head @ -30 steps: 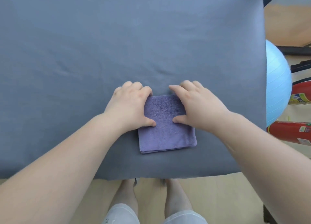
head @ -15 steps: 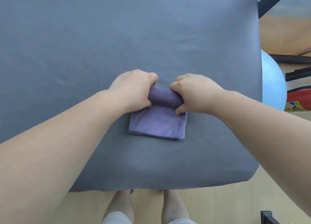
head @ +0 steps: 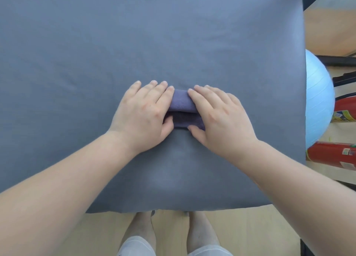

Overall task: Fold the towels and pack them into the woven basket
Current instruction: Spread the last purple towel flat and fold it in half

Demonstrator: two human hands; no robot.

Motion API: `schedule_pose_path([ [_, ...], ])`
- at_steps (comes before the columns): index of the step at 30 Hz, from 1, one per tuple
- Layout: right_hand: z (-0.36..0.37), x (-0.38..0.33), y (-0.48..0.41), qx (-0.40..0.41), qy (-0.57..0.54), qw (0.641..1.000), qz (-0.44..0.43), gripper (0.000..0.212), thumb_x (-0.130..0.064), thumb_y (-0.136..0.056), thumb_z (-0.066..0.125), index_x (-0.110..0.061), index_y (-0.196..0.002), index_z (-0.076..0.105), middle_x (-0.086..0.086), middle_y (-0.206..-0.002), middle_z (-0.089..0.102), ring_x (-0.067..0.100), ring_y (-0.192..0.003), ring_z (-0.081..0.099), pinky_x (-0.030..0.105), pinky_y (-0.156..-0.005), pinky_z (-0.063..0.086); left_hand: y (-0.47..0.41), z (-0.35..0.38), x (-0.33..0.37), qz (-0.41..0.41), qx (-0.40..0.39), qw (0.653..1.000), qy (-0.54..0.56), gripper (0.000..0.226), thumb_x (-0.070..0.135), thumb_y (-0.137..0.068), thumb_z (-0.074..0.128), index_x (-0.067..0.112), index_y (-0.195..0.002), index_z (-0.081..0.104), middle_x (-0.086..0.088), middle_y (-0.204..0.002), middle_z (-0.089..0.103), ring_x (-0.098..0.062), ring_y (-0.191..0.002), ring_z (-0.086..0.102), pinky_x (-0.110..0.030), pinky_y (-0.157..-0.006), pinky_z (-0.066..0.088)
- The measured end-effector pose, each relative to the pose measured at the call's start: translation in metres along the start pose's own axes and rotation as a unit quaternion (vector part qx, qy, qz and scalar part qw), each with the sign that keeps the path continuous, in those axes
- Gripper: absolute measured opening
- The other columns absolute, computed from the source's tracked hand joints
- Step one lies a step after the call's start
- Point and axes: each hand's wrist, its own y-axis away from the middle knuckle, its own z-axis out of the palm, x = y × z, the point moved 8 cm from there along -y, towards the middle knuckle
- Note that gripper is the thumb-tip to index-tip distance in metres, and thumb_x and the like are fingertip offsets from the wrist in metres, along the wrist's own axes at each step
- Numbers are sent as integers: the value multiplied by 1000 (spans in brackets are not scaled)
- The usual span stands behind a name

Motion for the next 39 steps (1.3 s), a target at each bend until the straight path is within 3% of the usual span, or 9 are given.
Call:
schedule_pose_path([
  [5,19,-13,35,-36,21,999,11,86,-46,-85,67,-5,-153,36,14,-162,31,34,-150,28,58,-118,28,39,21,11,-21,-95,995,-6,77,45,-88,47,4,-152,35,-13,-162,28,-33,-150,25,-63,-117,20],
  [11,54,-21,52,-126,66,989,42,98,-66,-90,46,-8,-161,9,12,-169,-1,30,-156,-2,62,-122,10,62,53,13,-39,-165,986,-1,84,54,-90,32,9,-159,10,-8,-168,-2,-26,-154,-5,-62,-120,6],
  [17,62,-15,47,-144,30,988,49,105,-75,-87,39,-10,-161,2,8,-168,-11,25,-155,-12,59,-123,5,41,37,14,-89,-134,986,35,79,52,-95,24,8,-159,10,-7,-168,0,-24,-154,-2,-63,-119,-1],
  [22,58,-10,47,-143,0,989,38,95,-71,-92,31,-12,-161,5,5,-169,-9,21,-155,-12,58,-124,4,-7,41,11,-101,-113,988,38,68,47,-102,12,14,-158,-8,-2,-166,-17,-21,-152,-17,-60,-118,-12],
  [27,28,-8,33,-48,-60,994,80,82,-60,-100,24,-5,-160,13,9,-169,2,23,-156,-3,56,-124,1,-6,71,14,-122,-137,983,25,69,48,-101,10,15,-155,-18,-2,-162,-29,-22,-149,-27,-60,-118,-15],
  [30,14,-12,6,3,-38,991,127,85,-64,-100,12,-4,-160,9,12,-168,-4,28,-156,-8,56,-123,-6,-5,75,16,-140,-140,980,12,69,47,-102,10,14,-152,-26,-6,-160,-34,-25,-148,-31,-62,-116,-15],
  [34,41,0,-23,-28,-14,987,158,77,-60,-101,14,-12,-161,1,7,-169,-10,25,-155,-14,58,-122,-8,-3,81,13,-159,-136,978,22,64,42,-103,8,14,-146,-32,-7,-159,-36,-26,-147,-31,-64,-116,-13],
  [39,75,26,-20,-59,-17,978,197,72,-55,-100,15,-20,-161,-3,4,-168,-13,26,-154,-18,58,-122,-8,-4,90,12,-151,-124,979,50,67,51,-98,-2,17,-152,-20,-3,-160,-31,-23,-150,-24,-61,-118,-12],
])
